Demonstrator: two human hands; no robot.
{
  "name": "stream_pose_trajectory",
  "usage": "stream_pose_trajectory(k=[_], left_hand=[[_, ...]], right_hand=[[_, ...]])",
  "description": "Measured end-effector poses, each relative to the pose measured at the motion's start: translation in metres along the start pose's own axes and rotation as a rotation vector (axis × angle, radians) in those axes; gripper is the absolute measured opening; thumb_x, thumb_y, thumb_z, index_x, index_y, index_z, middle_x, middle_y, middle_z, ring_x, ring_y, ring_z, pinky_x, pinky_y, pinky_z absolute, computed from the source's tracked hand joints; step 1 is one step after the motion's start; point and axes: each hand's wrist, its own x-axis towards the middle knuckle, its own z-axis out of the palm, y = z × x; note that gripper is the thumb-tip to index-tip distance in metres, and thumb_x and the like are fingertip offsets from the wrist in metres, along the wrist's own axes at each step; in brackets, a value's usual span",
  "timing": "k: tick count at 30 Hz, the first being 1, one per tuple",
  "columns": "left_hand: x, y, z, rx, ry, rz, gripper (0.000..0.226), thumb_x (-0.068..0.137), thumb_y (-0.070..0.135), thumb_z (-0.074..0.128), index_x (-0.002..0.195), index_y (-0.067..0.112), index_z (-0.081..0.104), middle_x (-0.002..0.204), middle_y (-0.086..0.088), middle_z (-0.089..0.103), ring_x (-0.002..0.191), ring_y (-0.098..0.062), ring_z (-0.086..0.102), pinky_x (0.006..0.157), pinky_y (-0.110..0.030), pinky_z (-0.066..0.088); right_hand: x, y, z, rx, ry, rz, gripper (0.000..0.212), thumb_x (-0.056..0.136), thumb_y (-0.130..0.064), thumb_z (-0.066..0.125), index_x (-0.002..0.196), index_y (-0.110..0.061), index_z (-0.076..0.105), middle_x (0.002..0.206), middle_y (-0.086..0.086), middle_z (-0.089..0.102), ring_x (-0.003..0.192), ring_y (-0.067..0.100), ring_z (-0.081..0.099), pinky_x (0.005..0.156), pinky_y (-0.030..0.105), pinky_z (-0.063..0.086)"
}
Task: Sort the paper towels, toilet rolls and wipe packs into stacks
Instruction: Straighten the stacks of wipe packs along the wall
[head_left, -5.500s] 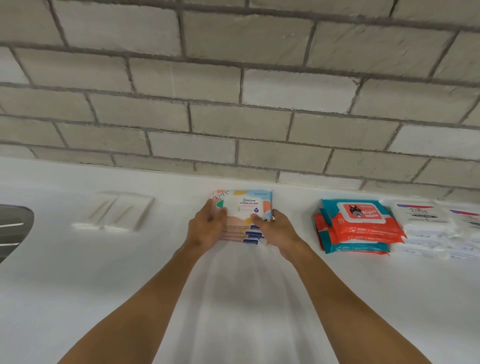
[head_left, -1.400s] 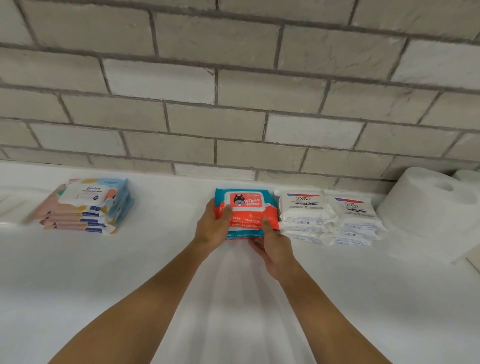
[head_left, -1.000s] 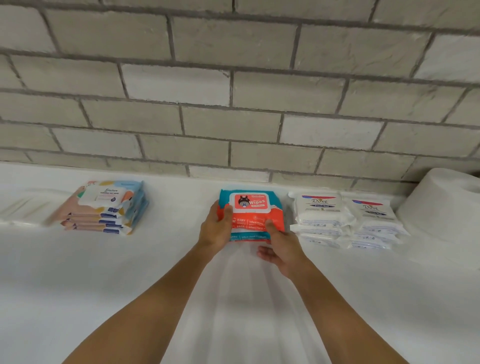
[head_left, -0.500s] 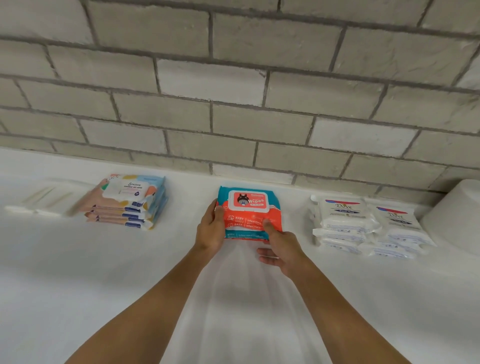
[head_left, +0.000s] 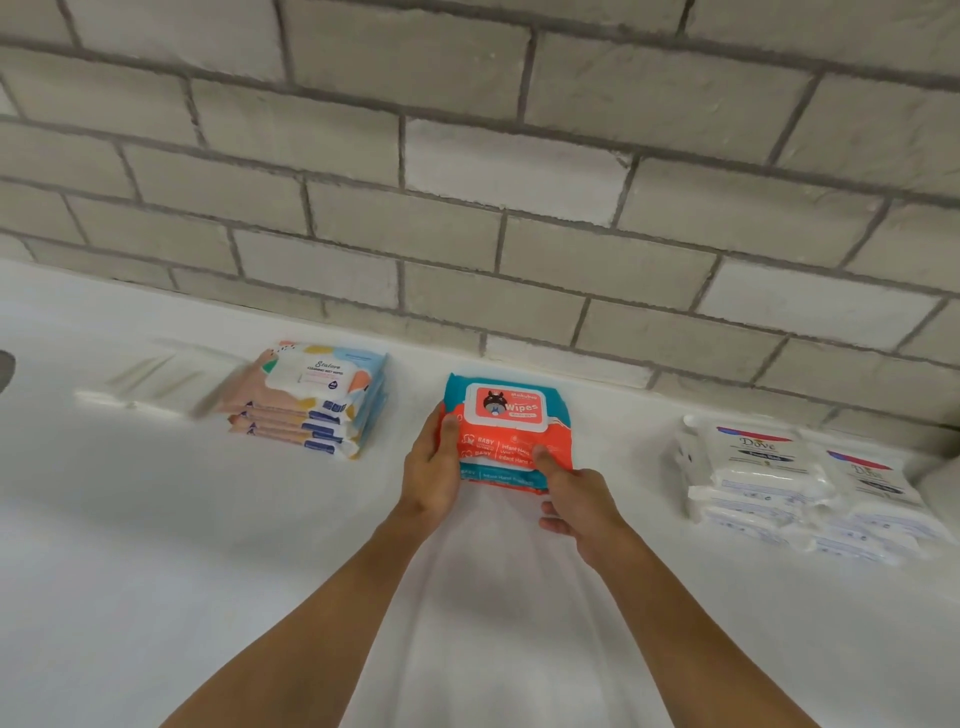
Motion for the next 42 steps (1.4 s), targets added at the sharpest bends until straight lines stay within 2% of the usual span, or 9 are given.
stream_pose_trajectory(k=[10, 20, 25, 30, 32, 34, 37, 39, 42], left_hand=[[0.013, -0.008, -0.027, 0.008, 0.014, 0.014, 0.047, 0.101, 0.046, 0.029, 0.141, 0.028, 0.043, 0.124, 0.004, 0.063, 0.097, -0.007, 0.067, 0.068, -0.013, 0.055], [0.018, -0.005, -0.040, 0.006, 0.017, 0.013, 0.039, 0.104, 0.038, 0.028, 0.135, 0.023, 0.048, 0.113, 0.005, 0.064, 0.093, -0.006, 0.066, 0.066, -0.010, 0.054], [0.017, -0.001, -0.044, -0.005, 0.030, -0.003, 0.027, 0.104, 0.037, 0.029, 0.124, 0.032, 0.048, 0.101, 0.016, 0.063, 0.086, -0.003, 0.067, 0.061, -0.009, 0.052], [0.014, 0.004, -0.046, -0.008, 0.006, -0.016, 0.024, 0.104, 0.036, 0.030, 0.121, 0.035, 0.047, 0.100, 0.018, 0.062, 0.081, 0.004, 0.067, 0.061, -0.008, 0.051], [0.012, 0.007, -0.048, -0.020, -0.001, -0.018, 0.021, 0.105, 0.034, 0.031, 0.114, 0.037, 0.049, 0.098, 0.019, 0.061, 0.078, 0.010, 0.066, 0.060, -0.007, 0.050], [0.011, 0.009, -0.051, -0.028, 0.003, -0.021, 0.019, 0.105, 0.034, 0.032, 0.109, 0.041, 0.048, 0.099, 0.020, 0.059, 0.078, 0.009, 0.066, 0.059, -0.006, 0.049], [0.005, 0.010, -0.055, -0.038, 0.022, -0.027, 0.026, 0.104, 0.036, 0.032, 0.126, 0.037, 0.044, 0.105, 0.020, 0.058, 0.087, 0.002, 0.063, 0.062, -0.007, 0.051], [-0.001, 0.009, -0.058, -0.052, 0.045, -0.022, 0.036, 0.103, 0.038, 0.033, 0.136, 0.030, 0.044, 0.113, 0.014, 0.058, 0.097, -0.004, 0.063, 0.068, -0.012, 0.054], [-0.011, 0.005, -0.063, -0.078, 0.065, -0.012, 0.038, 0.102, 0.038, 0.035, 0.137, 0.030, 0.046, 0.123, 0.009, 0.056, 0.106, -0.008, 0.062, 0.083, -0.022, 0.053]], right_hand=[[-0.006, -0.008, 0.024, -0.053, -0.017, -0.044, 0.043, 0.088, -0.062, 0.051, 0.105, -0.023, 0.046, 0.106, 0.000, 0.056, 0.097, 0.021, 0.060, 0.081, 0.033, 0.053], [-0.009, -0.015, 0.035, -0.085, -0.017, -0.033, 0.042, 0.090, -0.061, 0.049, 0.105, -0.022, 0.045, 0.104, -0.001, 0.054, 0.094, 0.018, 0.055, 0.082, 0.032, 0.050], [-0.009, -0.016, 0.039, -0.106, -0.033, -0.049, 0.039, 0.091, -0.062, 0.047, 0.102, -0.024, 0.045, 0.091, -0.005, 0.052, 0.070, 0.013, 0.052, 0.077, 0.028, 0.047], [-0.012, -0.014, 0.037, -0.101, -0.042, -0.056, 0.039, 0.091, -0.062, 0.045, 0.104, -0.025, 0.045, 0.099, -0.003, 0.053, 0.067, 0.011, 0.049, 0.077, 0.027, 0.046], [-0.013, -0.013, 0.037, -0.090, -0.035, -0.057, 0.043, 0.090, -0.063, 0.046, 0.108, -0.025, 0.047, 0.103, -0.002, 0.055, 0.073, 0.012, 0.053, 0.078, 0.029, 0.046], [-0.013, -0.010, 0.037, -0.066, -0.016, -0.065, 0.057, 0.087, -0.065, 0.047, 0.123, -0.021, 0.050, 0.116, 0.001, 0.059, 0.093, 0.016, 0.059, 0.083, 0.033, 0.049], [-0.015, -0.006, 0.039, -0.016, 0.027, -0.080, 0.076, 0.083, -0.067, 0.050, 0.142, -0.020, 0.040, 0.136, 0.006, 0.055, 0.117, 0.024, 0.057, 0.097, 0.041, 0.051], [-0.019, -0.003, 0.039, -0.019, 0.044, -0.106, 0.081, 0.082, -0.069, 0.050, 0.146, -0.022, 0.034, 0.141, 0.006, 0.051, 0.123, 0.027, 0.054, 0.102, 0.047, 0.049], [-0.026, 0.003, 0.039, -0.040, 0.052, -0.147, 0.082, 0.083, -0.068, 0.049, 0.149, -0.023, 0.030, 0.146, 0.007, 0.047, 0.128, 0.029, 0.051, 0.103, 0.050, 0.047]])
